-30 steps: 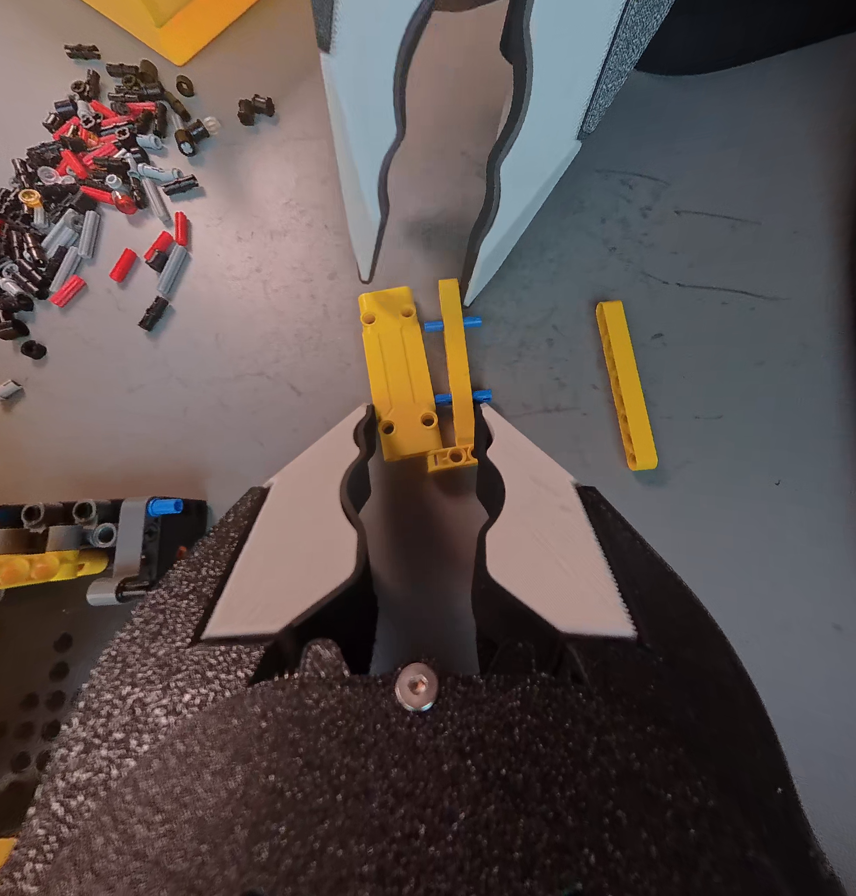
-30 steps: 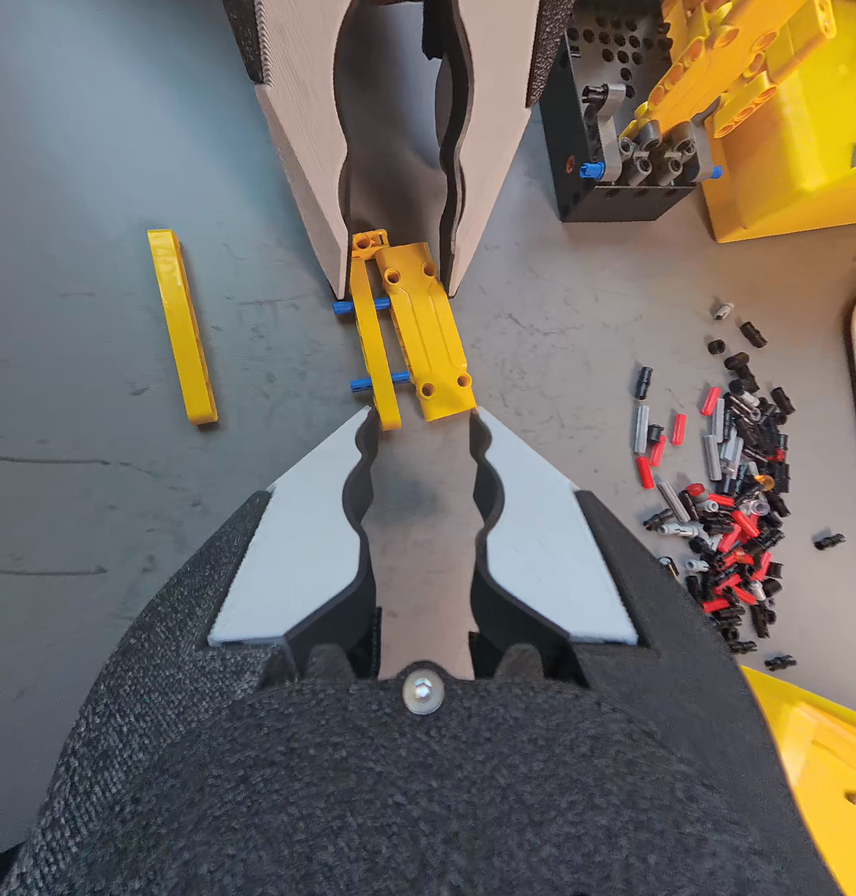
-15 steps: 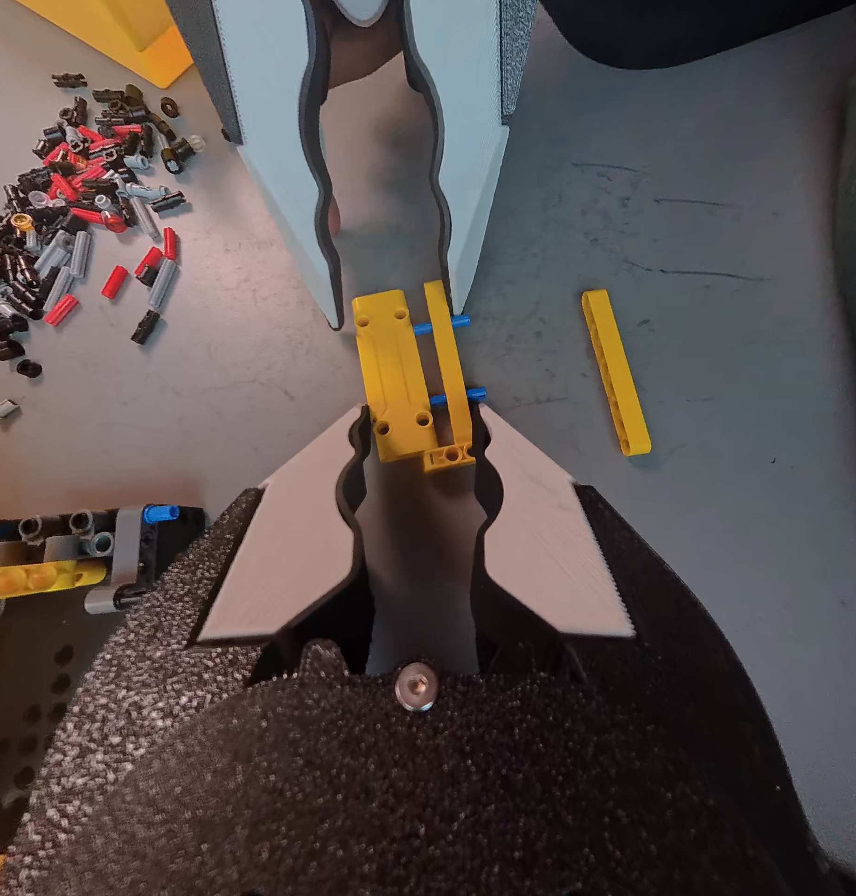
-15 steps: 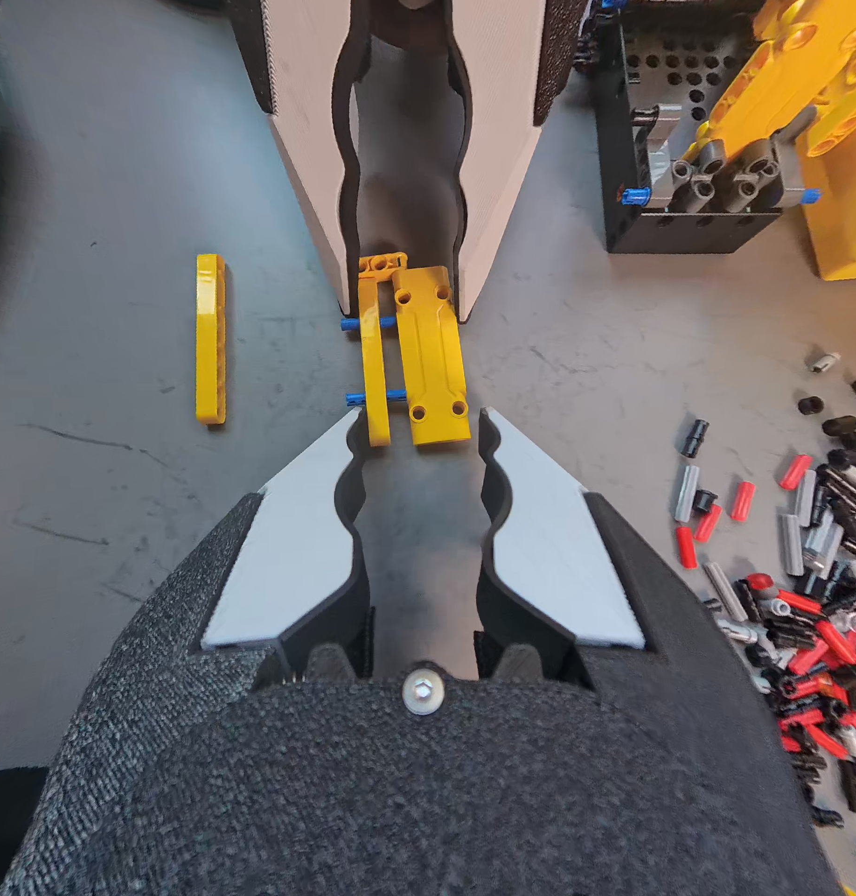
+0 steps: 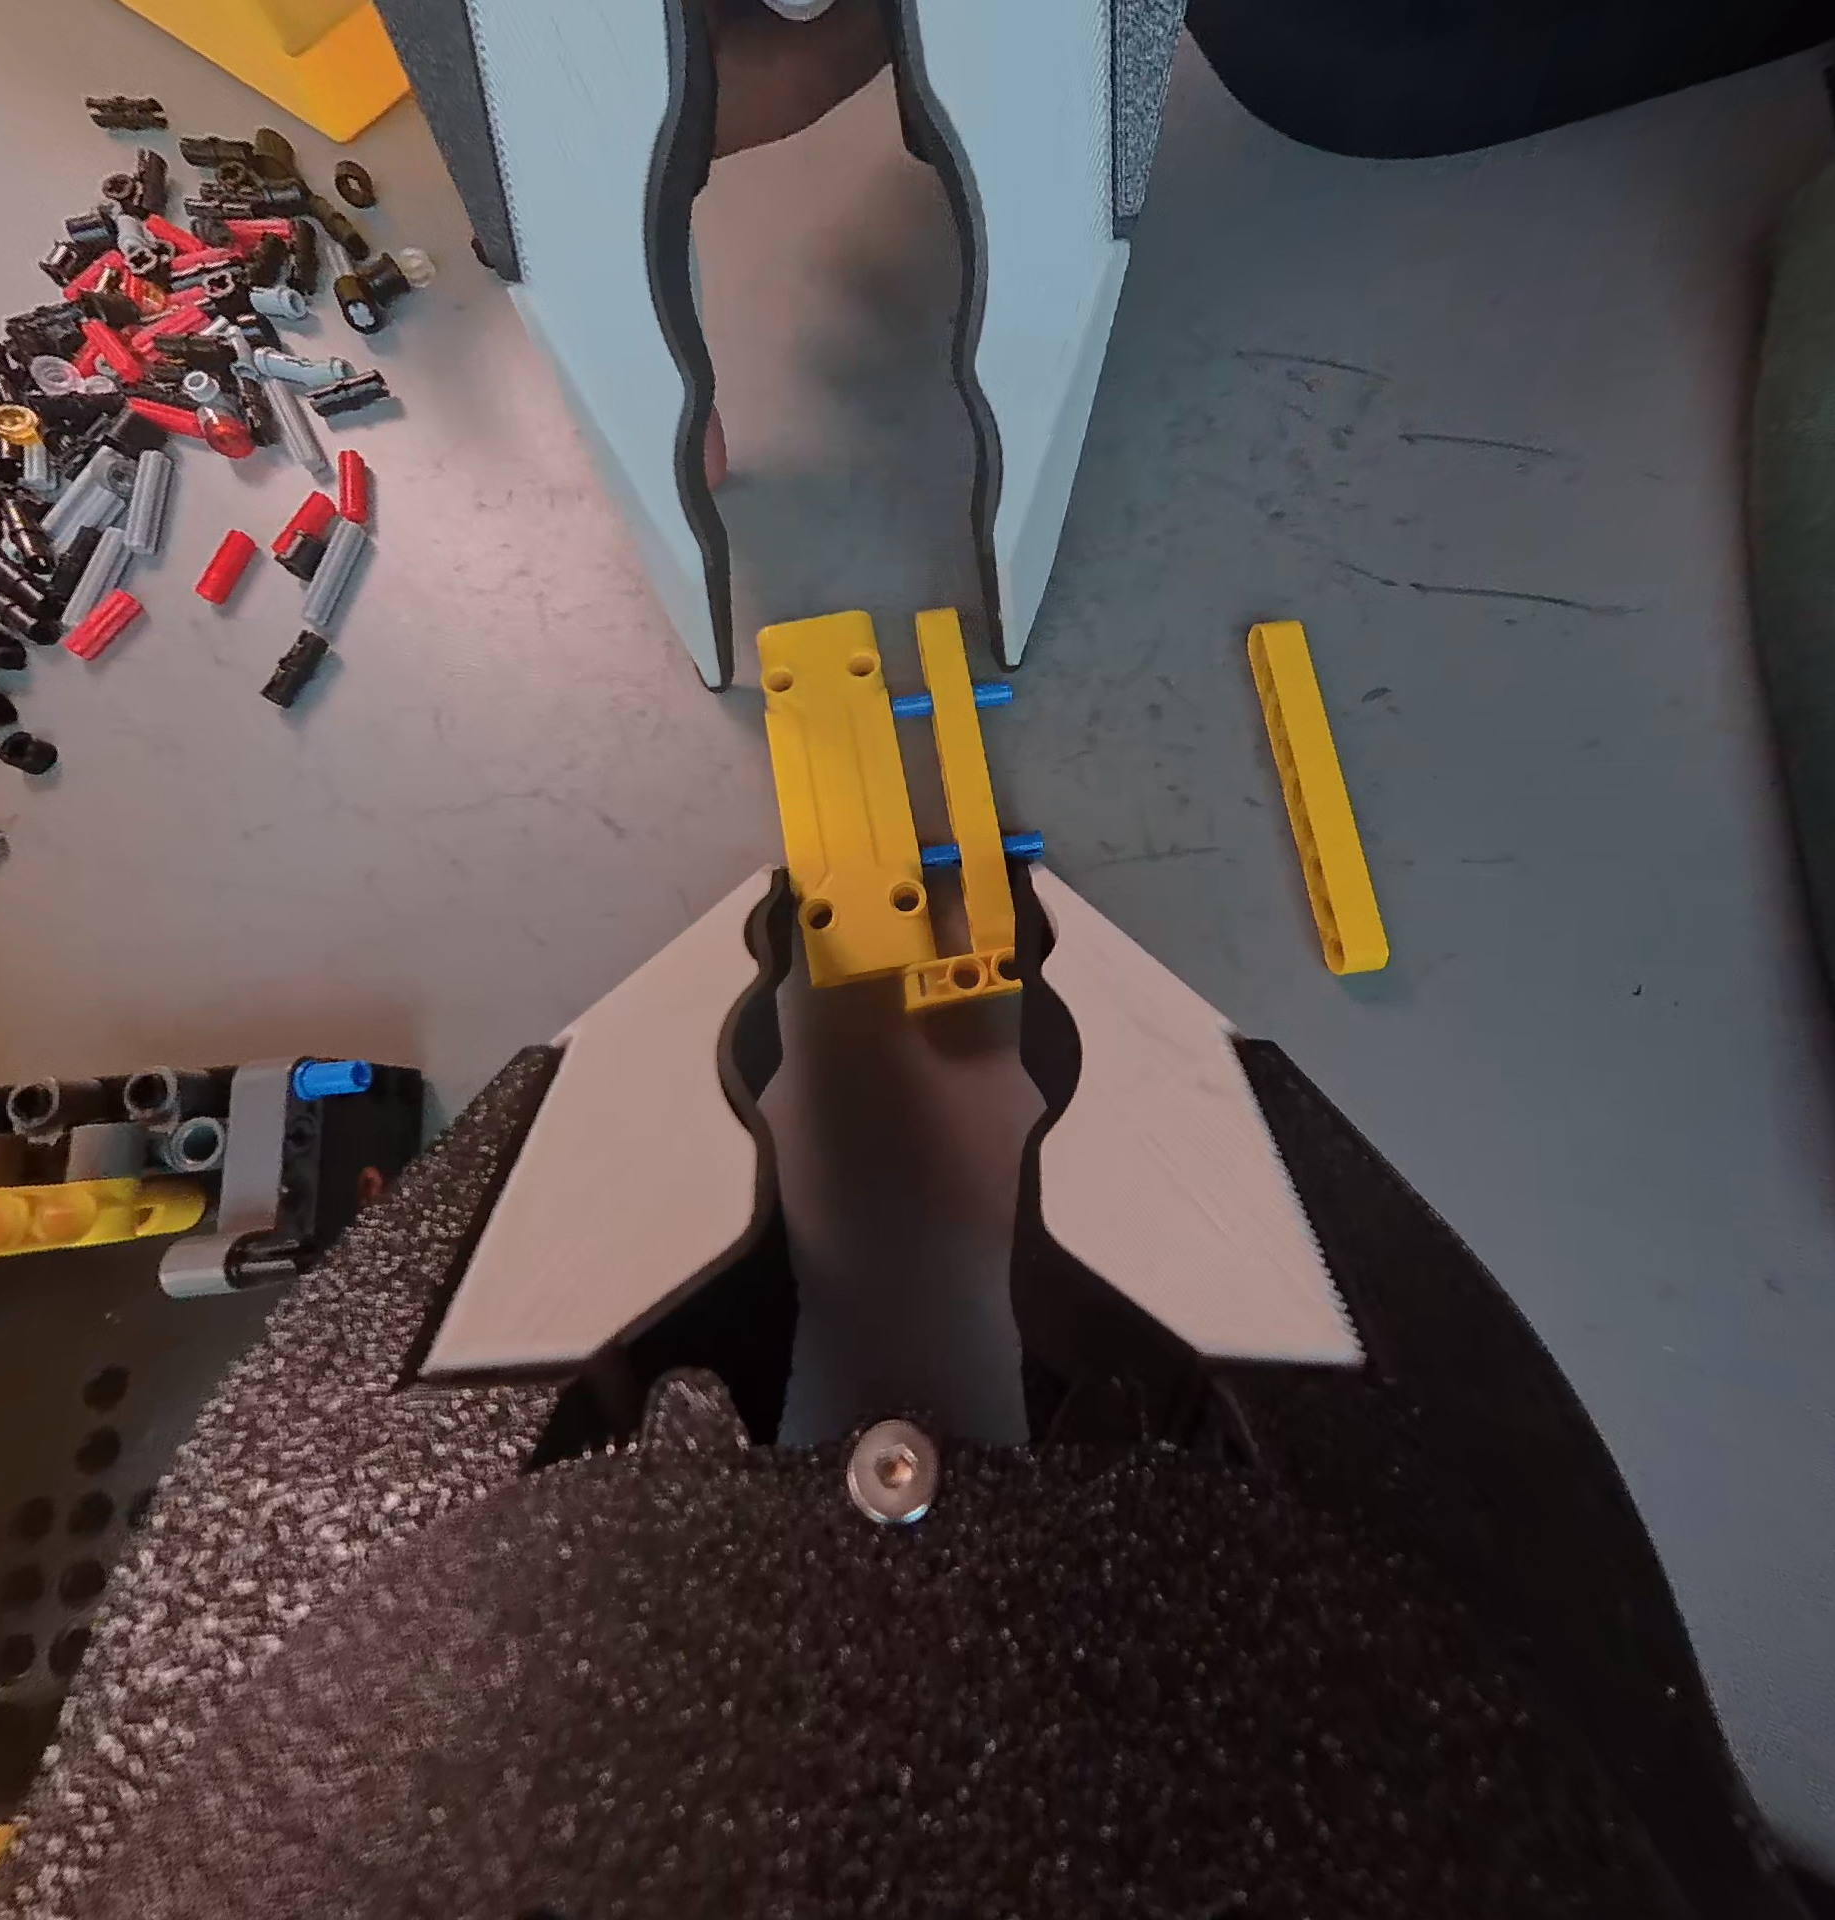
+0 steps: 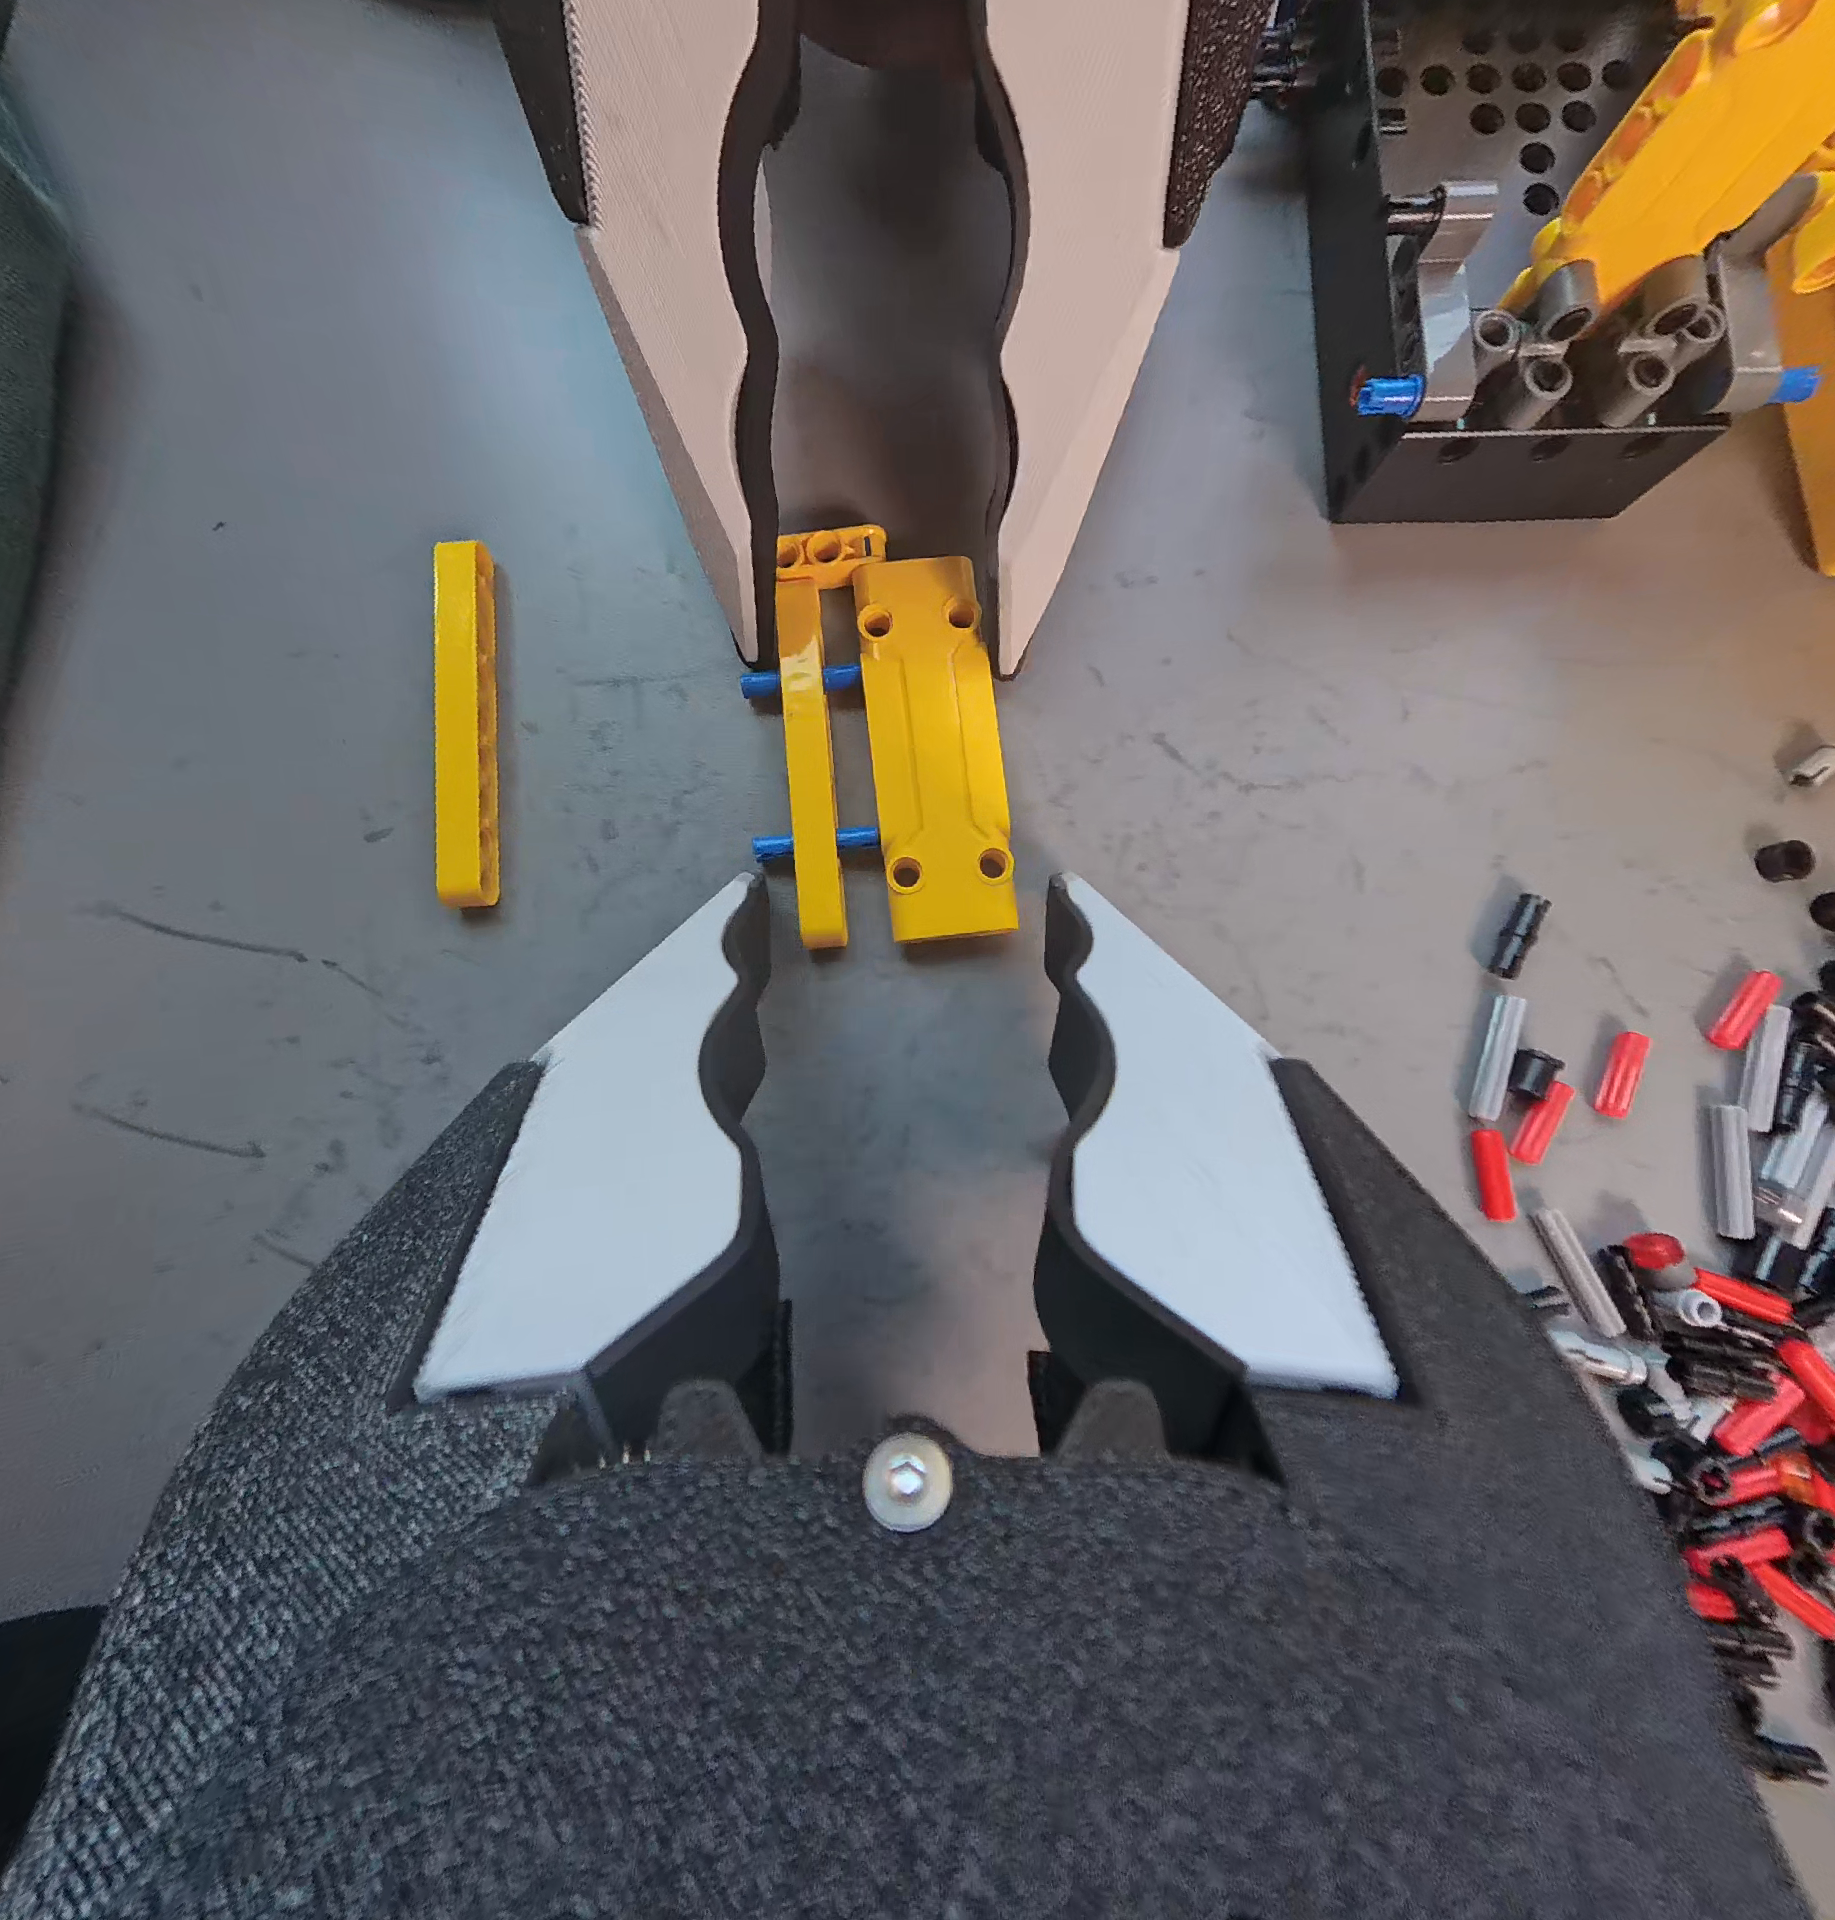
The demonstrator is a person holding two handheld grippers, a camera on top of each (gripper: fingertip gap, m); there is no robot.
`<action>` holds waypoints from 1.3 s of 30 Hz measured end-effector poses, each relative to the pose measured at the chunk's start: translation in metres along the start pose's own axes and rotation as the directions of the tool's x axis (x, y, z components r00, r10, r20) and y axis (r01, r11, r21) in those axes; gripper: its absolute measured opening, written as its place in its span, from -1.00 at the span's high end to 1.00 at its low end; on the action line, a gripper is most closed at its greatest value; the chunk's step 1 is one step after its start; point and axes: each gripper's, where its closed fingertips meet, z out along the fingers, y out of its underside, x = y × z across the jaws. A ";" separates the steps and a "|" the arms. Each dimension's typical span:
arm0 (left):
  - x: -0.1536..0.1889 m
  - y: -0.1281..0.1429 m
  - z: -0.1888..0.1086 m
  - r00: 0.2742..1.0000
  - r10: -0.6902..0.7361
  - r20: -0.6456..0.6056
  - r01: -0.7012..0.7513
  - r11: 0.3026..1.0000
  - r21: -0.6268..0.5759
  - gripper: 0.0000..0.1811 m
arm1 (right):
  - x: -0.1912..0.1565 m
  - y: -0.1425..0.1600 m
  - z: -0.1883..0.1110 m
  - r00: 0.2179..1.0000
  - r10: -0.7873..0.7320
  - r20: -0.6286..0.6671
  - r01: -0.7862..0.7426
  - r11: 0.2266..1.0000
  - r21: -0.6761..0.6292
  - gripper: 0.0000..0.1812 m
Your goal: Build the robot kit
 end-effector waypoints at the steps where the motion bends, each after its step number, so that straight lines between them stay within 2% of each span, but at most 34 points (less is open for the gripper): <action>1: 0.000 0.000 0.000 1.000 0.000 -0.001 0.000 1.000 0.000 0.54 | 0.000 -0.001 0.000 1.000 0.001 0.002 -0.001 1.000 -0.002 0.42; 12: 0.000 0.000 0.000 1.000 -0.003 -0.002 0.003 1.000 -0.001 0.54 | 0.001 -0.003 0.001 0.999 -0.033 0.037 0.032 0.999 0.024 0.56; 24: -0.003 0.000 0.000 0.999 -0.041 0.006 0.041 0.999 -0.002 0.57 | 0.000 -0.004 0.001 0.999 -0.044 0.022 0.043 0.997 0.060 0.58; 39: -0.002 0.001 0.001 1.000 0.011 0.002 -0.011 1.000 -0.003 0.56 | 0.000 -0.003 0.002 0.999 -0.031 0.006 0.031 0.998 0.047 0.57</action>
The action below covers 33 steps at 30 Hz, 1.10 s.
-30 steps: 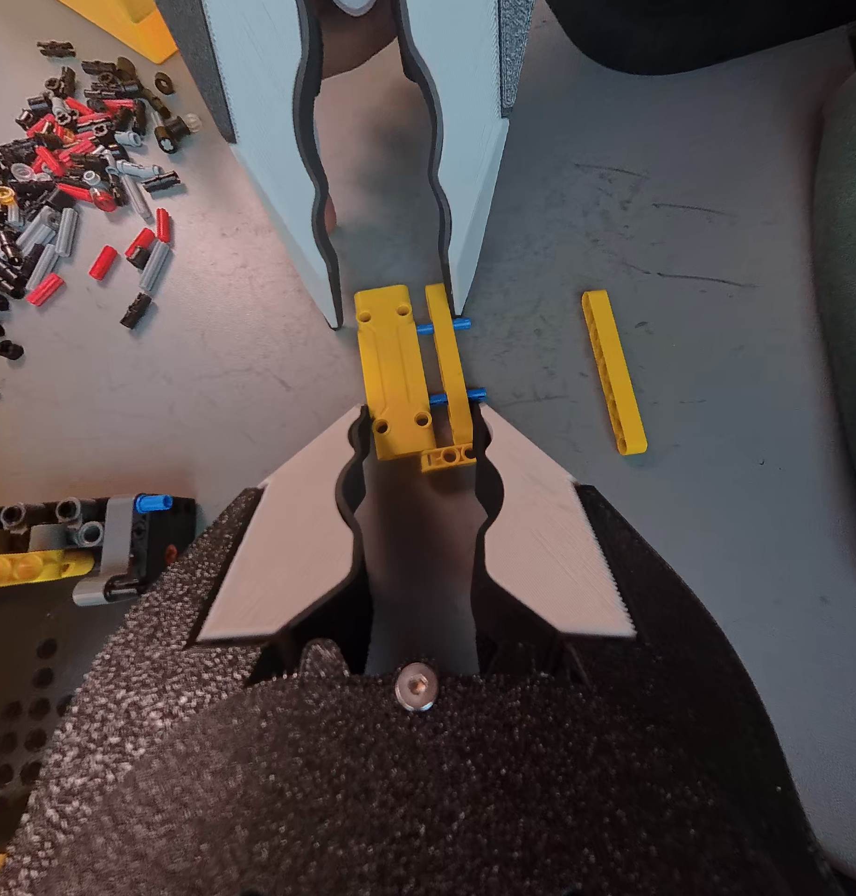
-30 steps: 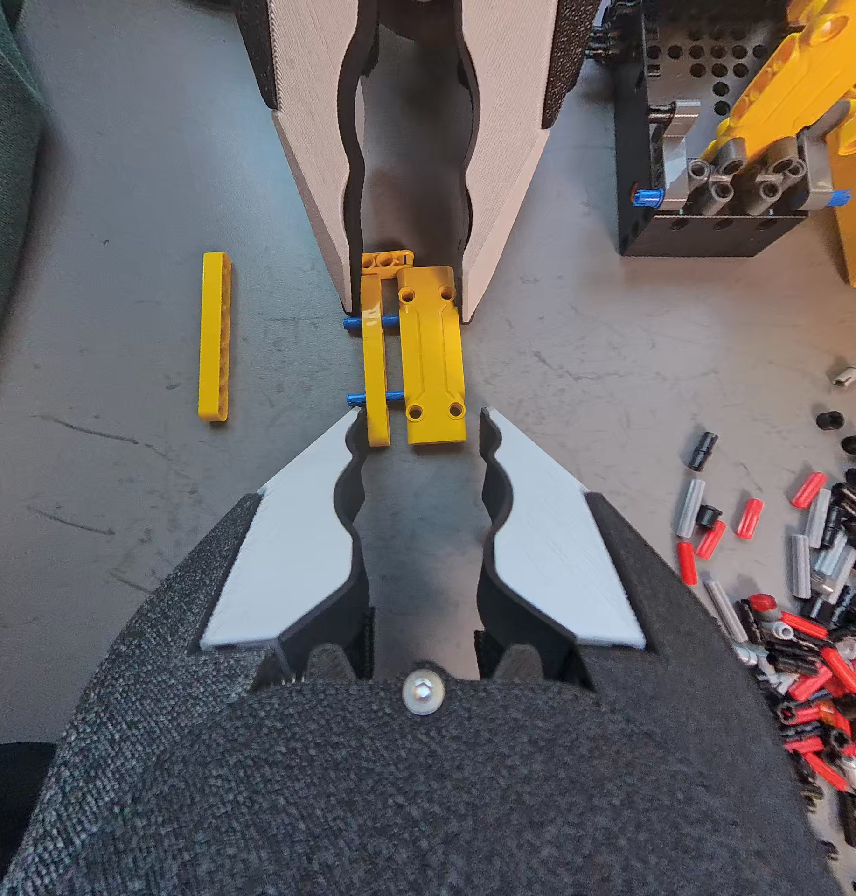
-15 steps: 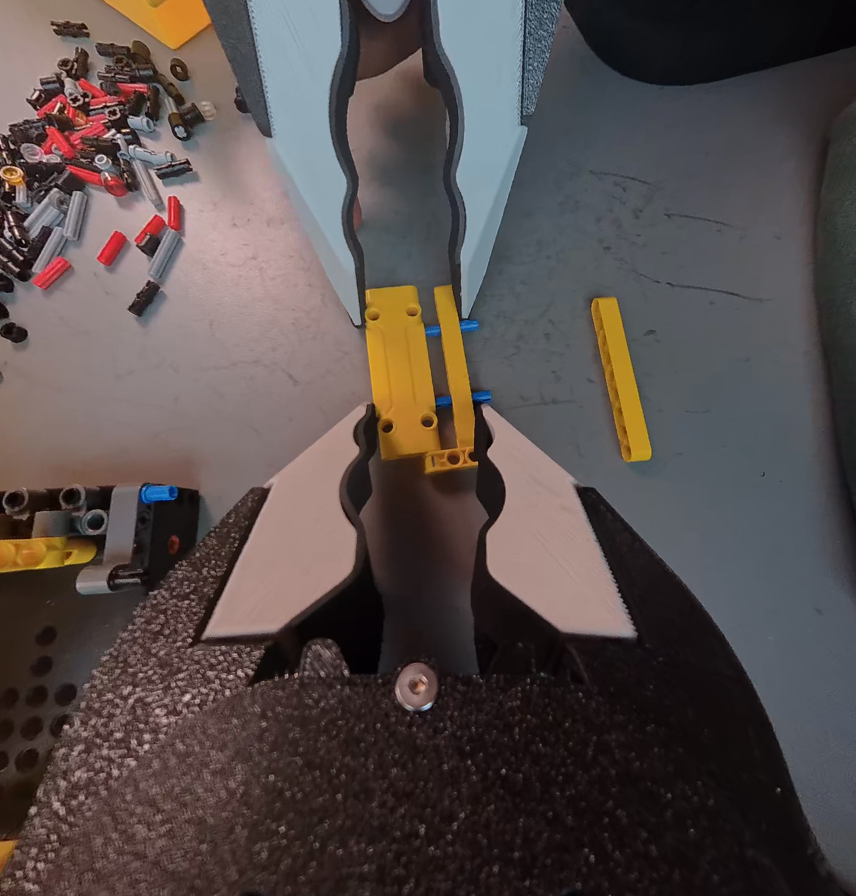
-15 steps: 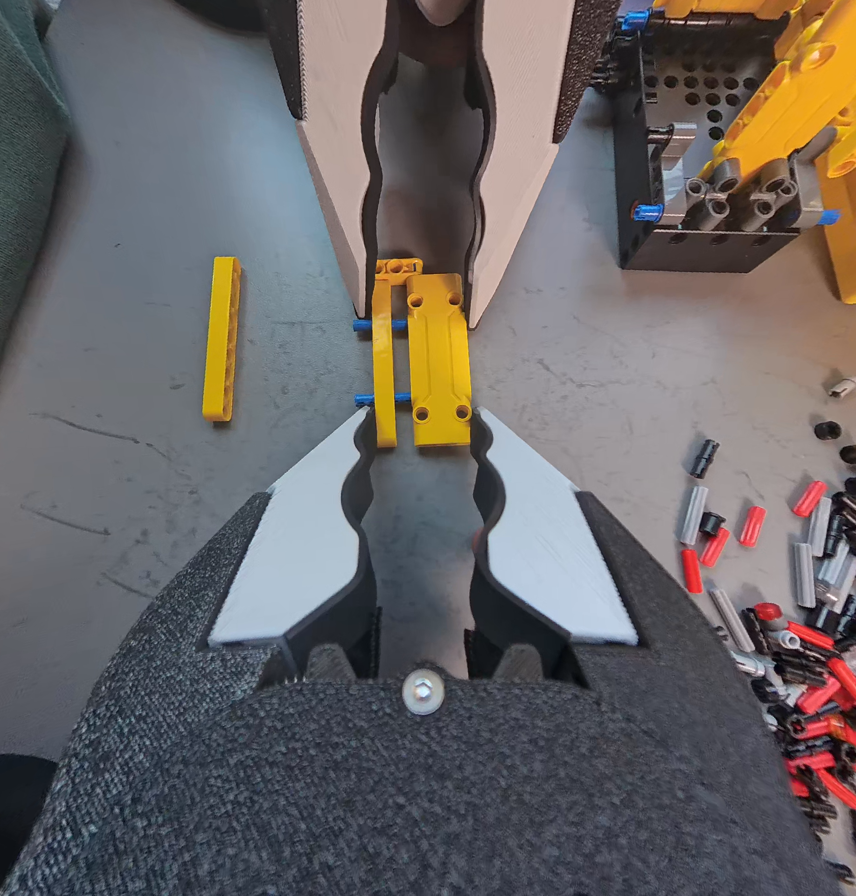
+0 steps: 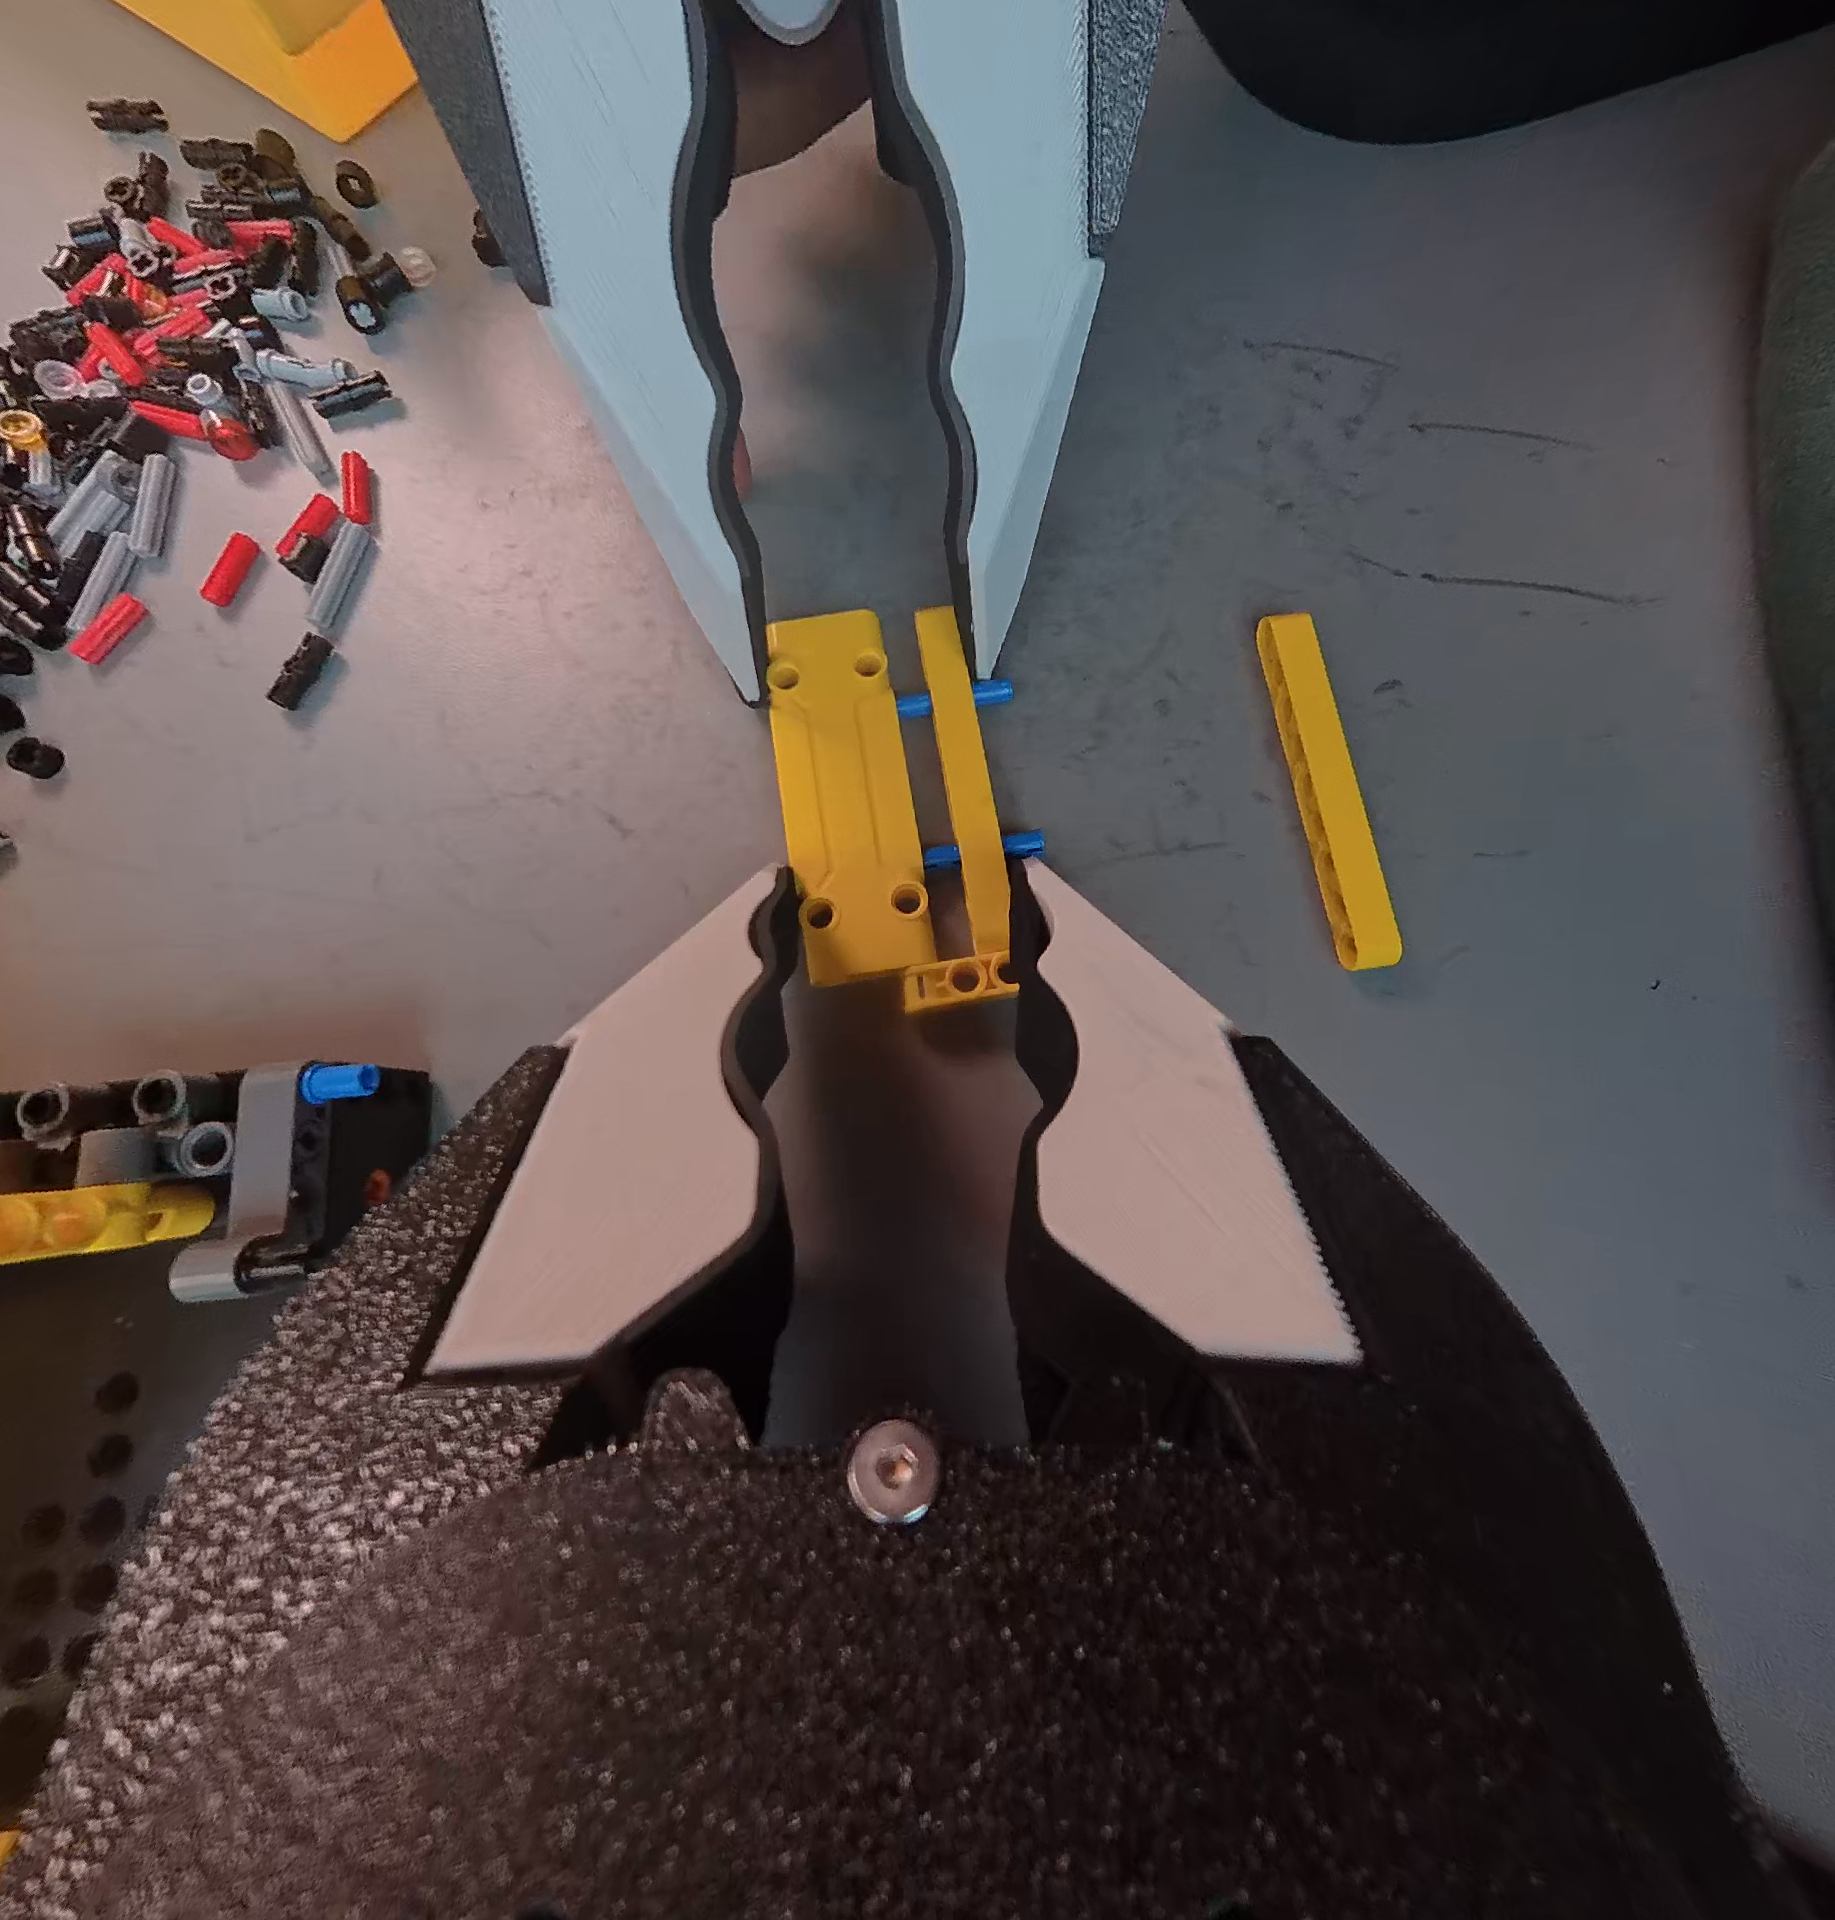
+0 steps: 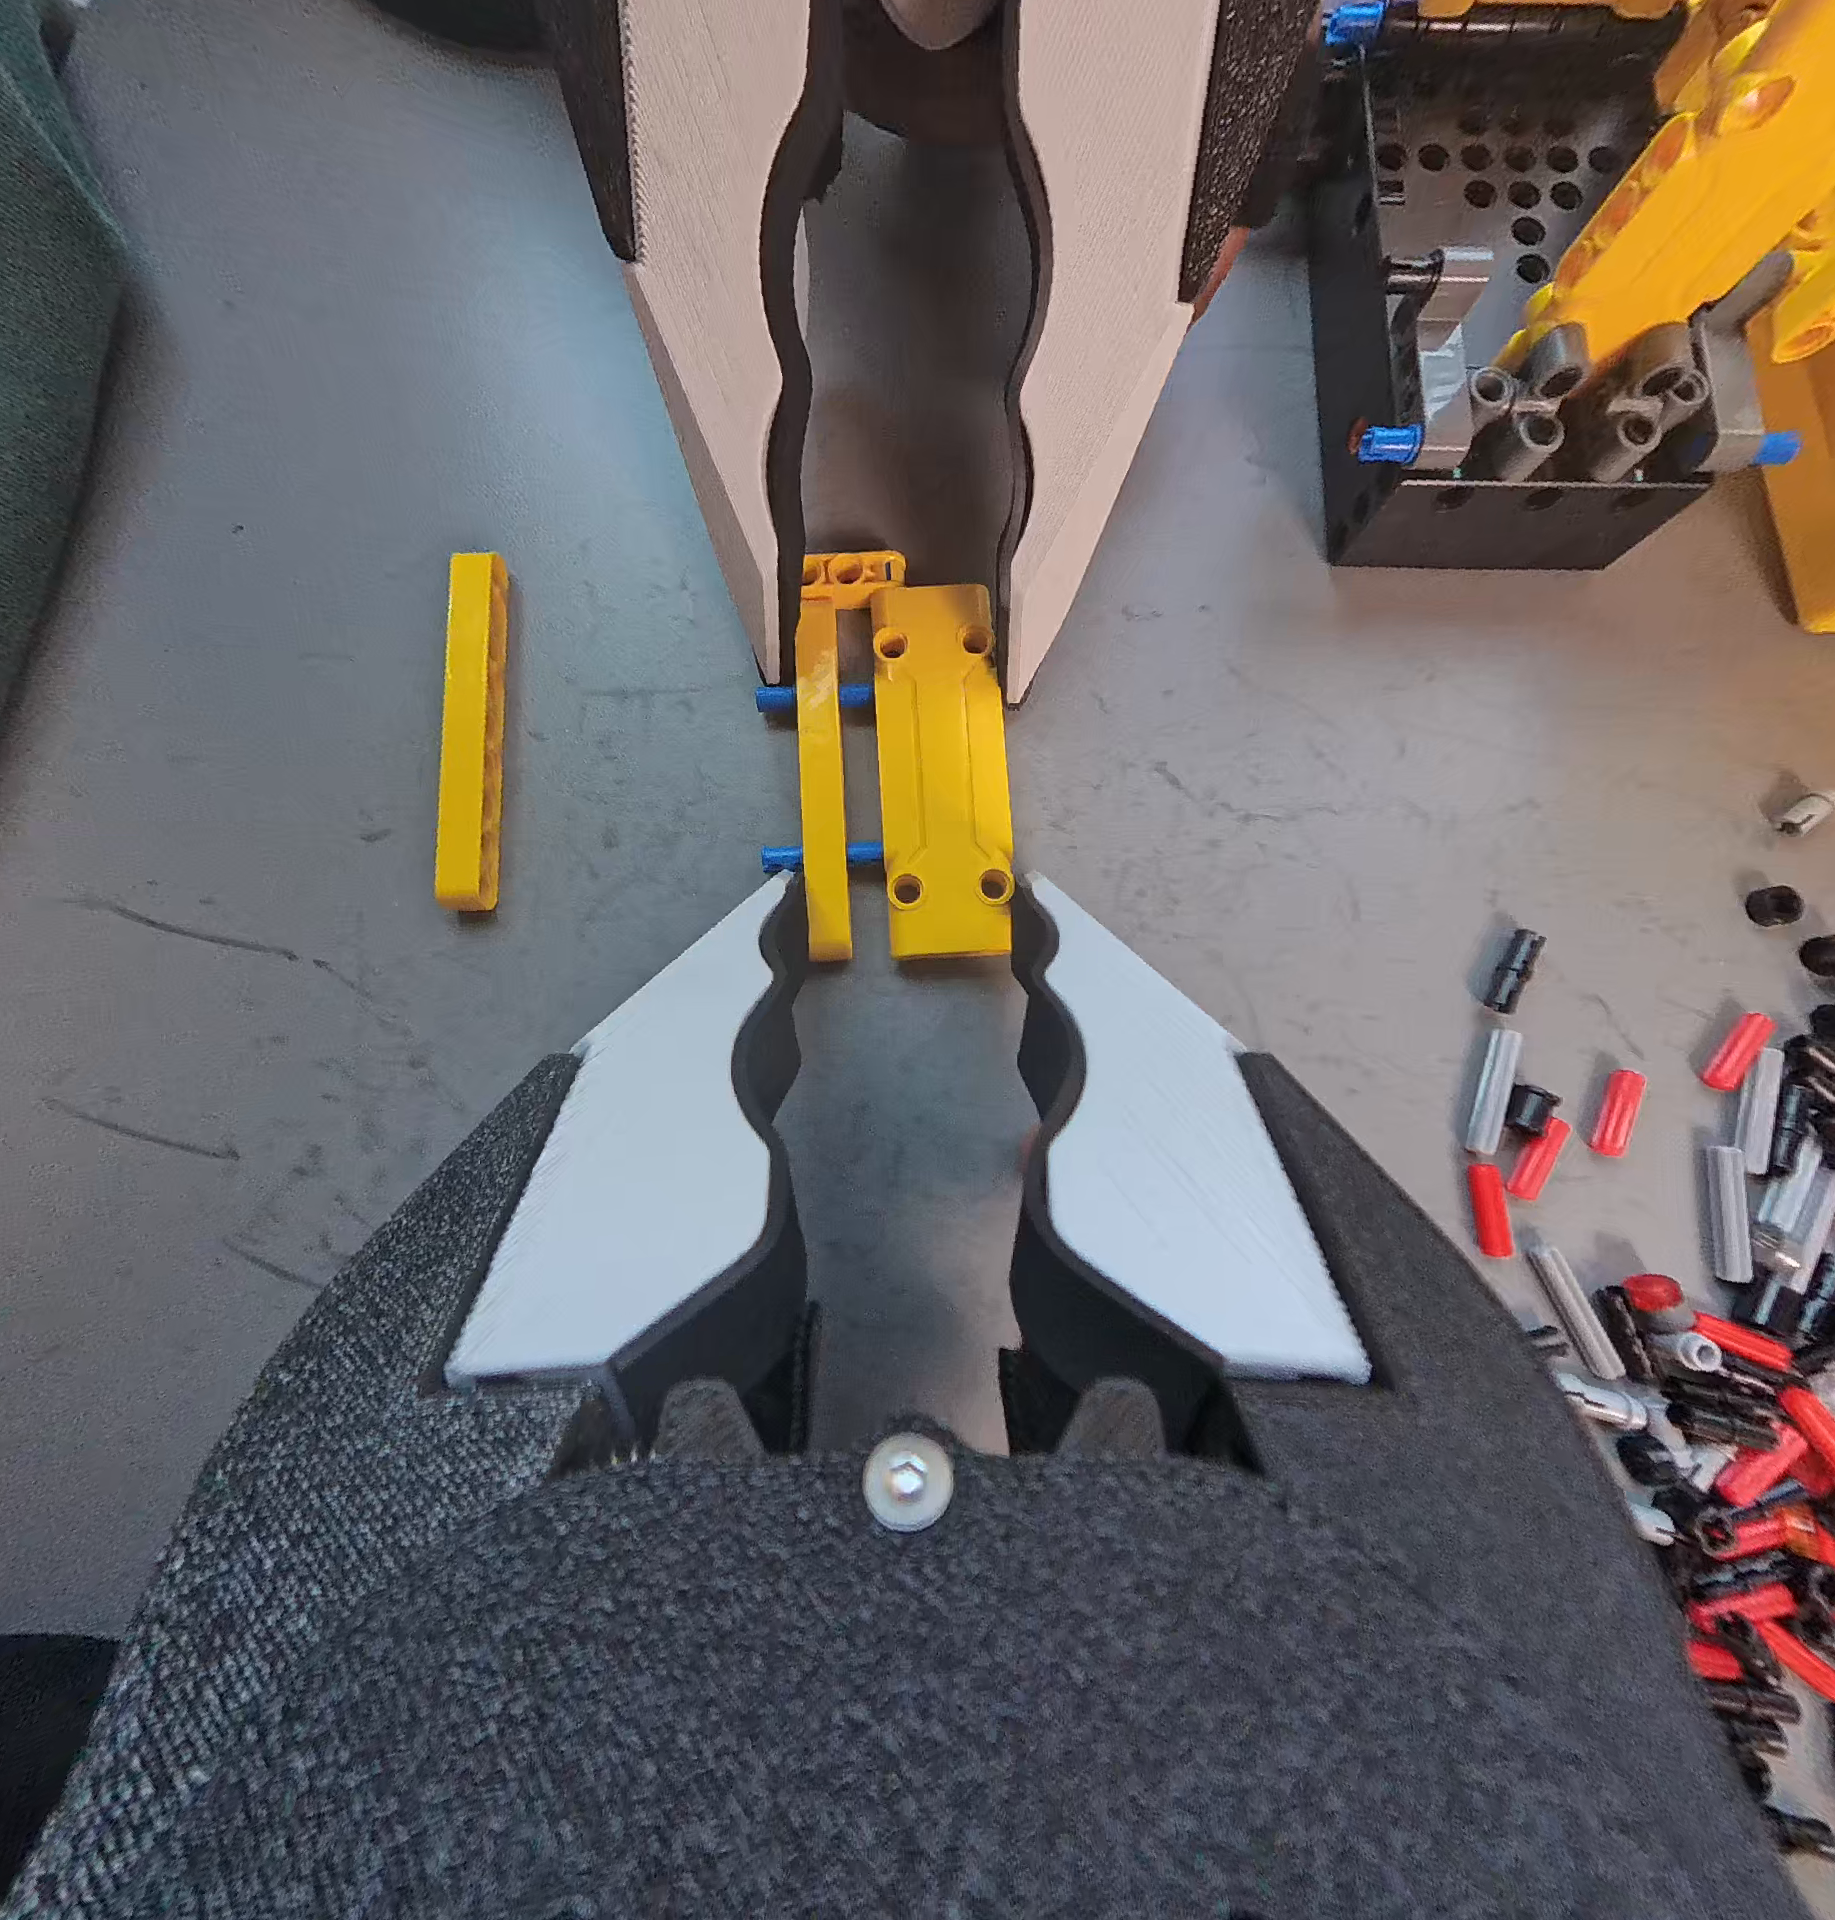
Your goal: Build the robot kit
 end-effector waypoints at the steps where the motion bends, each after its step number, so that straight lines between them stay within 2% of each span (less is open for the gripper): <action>1: 0.000 0.000 0.000 1.000 -0.001 0.000 0.001 1.000 0.000 0.56 | 0.000 0.000 0.000 1.000 0.003 0.003 -0.003 1.000 0.002 0.57; 5: -0.002 -0.001 0.000 0.999 -0.042 -0.004 0.042 0.999 0.004 0.57 | 0.000 -0.001 0.000 1.000 -0.002 0.008 0.002 1.000 0.009 0.59; 10: -0.001 -0.002 -0.002 0.989 -0.120 -0.082 0.121 0.993 0.005 0.58 | -0.002 -0.001 -0.001 0.999 0.046 0.006 -0.046 0.999 -0.004 0.58; 13: -0.001 -0.002 -0.003 0.989 -0.121 -0.089 0.122 0.993 0.005 0.58 | -0.001 -0.004 -0.005 0.993 -0.056 -0.107 0.056 0.998 -0.002 0.56; 15: 0.000 -0.002 -0.003 0.987 -0.126 -0.101 0.128 0.992 0.015 0.58 | -0.004 -0.002 -0.008 0.966 -0.163 -0.199 0.164 0.986 -0.016 0.56; 17: 0.001 -0.001 -0.005 0.986 -0.120 -0.120 0.123 0.992 0.017 0.59 | -0.009 -0.001 -0.012 0.946 -0.207 -0.251 0.211 0.977 -0.014 0.60; 21: 0.003 -0.001 -0.008 0.975 -0.143 -0.170 0.149 0.989 0.020 0.59 | -0.008 -0.007 -0.028 0.945 -0.178 -0.275 0.198 0.979 0.048 0.65; 23: 0.004 0.000 -0.009 0.973 -0.136 -0.184 0.142 0.990 0.018 0.60 | 0.000 -0.005 -0.029 0.922 -0.254 -0.293 0.264 0.964 -0.004 0.68; 25: 0.005 0.000 -0.009 0.971 -0.133 -0.197 0.139 0.990 0.017 0.60 | 0.001 0.001 -0.019 0.905 -0.341 -0.253 0.333 0.940 -0.076 0.68; 27: 0.005 0.001 -0.009 0.971 -0.123 -0.206 0.129 0.992 0.016 0.60 | -0.001 -0.002 -0.009 0.912 -0.364 -0.190 0.356 0.931 -0.073 0.71; 30: 0.006 0.001 -0.009 0.977 -0.094 -0.193 0.099 0.995 0.015 0.59 | 0.001 -0.003 -0.002 0.969 -0.244 -0.042 0.241 0.969 -0.059 0.70; 33: 0.007 0.002 -0.009 0.981 -0.074 -0.178 0.078 0.997 0.015 0.59 | -0.001 -0.002 0.001 0.985 -0.149 0.088 0.156 0.985 -0.079 0.73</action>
